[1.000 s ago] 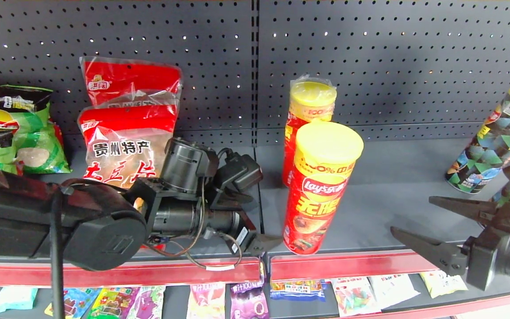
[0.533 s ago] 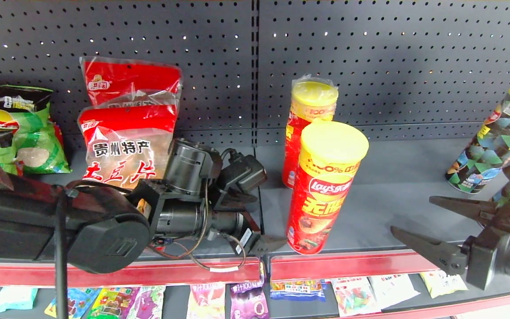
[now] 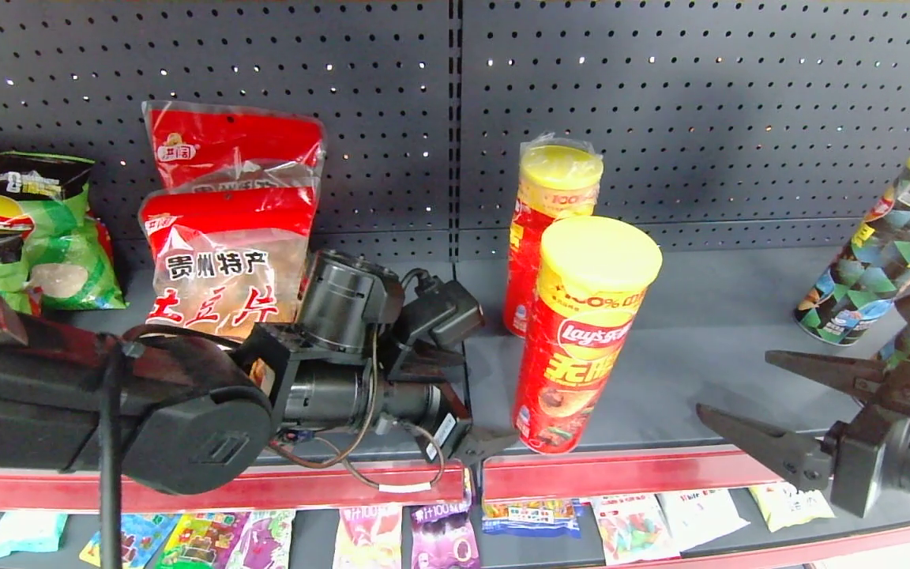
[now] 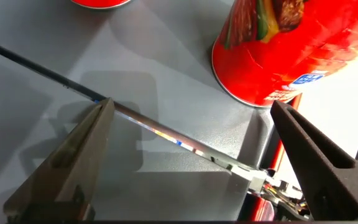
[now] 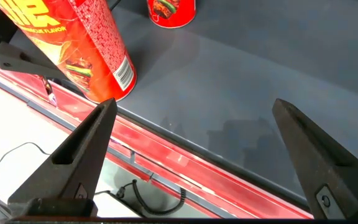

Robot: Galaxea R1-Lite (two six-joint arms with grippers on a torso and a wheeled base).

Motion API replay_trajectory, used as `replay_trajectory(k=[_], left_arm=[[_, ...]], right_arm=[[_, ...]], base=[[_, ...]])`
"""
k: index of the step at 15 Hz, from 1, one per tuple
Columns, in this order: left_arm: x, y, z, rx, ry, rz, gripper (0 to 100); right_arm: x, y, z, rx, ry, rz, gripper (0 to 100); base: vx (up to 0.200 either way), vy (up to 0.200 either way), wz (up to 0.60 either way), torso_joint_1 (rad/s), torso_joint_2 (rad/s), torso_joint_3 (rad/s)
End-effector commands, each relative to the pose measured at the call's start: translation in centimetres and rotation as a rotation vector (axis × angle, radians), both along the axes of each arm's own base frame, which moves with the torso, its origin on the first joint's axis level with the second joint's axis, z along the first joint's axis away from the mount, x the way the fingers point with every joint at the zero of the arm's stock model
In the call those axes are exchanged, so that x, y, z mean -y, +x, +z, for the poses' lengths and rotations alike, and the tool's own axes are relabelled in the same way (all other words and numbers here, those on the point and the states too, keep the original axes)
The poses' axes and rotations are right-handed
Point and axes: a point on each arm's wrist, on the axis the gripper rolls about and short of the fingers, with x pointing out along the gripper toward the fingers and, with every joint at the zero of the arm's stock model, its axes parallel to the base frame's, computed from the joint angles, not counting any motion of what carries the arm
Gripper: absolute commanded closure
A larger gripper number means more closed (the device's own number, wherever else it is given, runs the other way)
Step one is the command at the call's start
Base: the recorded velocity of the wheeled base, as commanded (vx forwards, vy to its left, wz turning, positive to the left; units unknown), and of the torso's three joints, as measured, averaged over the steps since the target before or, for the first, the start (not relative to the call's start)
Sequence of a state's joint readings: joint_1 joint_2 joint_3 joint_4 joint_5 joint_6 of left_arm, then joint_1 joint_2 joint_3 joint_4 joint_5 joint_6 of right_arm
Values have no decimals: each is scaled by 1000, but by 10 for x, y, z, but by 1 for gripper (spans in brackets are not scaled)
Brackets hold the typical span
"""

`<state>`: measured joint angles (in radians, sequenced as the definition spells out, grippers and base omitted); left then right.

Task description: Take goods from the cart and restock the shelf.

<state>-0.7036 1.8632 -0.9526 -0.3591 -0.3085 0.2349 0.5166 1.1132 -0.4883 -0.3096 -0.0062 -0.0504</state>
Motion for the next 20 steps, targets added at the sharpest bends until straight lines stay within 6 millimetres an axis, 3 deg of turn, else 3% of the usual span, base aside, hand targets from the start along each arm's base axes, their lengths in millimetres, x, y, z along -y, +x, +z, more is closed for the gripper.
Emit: replay_trajectory(k=[1, 5, 8, 10, 12, 14, 17, 20], left_arm=[[0, 0, 0, -1, 0, 0, 0], [-4, -4, 6, 10, -8, 5, 0], [-38, -17, 43, 88, -78, 68, 0], [-77, -45, 61, 112, -129, 138, 0], [-108, -76, 66, 113, -154, 205, 0], [-149, -119, 59, 90, -128, 309, 0], [-182, -152, 56, 89, -91, 477, 0], [-196, -175, 55, 89, -62, 560, 0]], right_arm=[[0, 0, 0, -1, 0, 0, 0], [0, 0, 0, 1, 1, 2, 0], [3, -6, 1, 15, 9, 8, 0], [9, -15, 3, 43, 25, 7, 0], [15, -27, 5, 80, 47, 10, 0], [30, -55, -10, 114, 64, 23, 0], [48, -85, -26, 176, 99, 19, 0], [61, -108, -33, 188, 105, 18, 0]], base=[[0, 0, 0, 0, 0, 0], [0, 0, 0, 0, 0, 0], [0, 0, 0, 0, 0, 0], [0, 0, 0, 0, 0, 0], [0, 0, 0, 0, 0, 0], [0, 0, 0, 0, 0, 0], [0, 0, 0, 0, 0, 0], [0, 0, 0, 0, 0, 0]])
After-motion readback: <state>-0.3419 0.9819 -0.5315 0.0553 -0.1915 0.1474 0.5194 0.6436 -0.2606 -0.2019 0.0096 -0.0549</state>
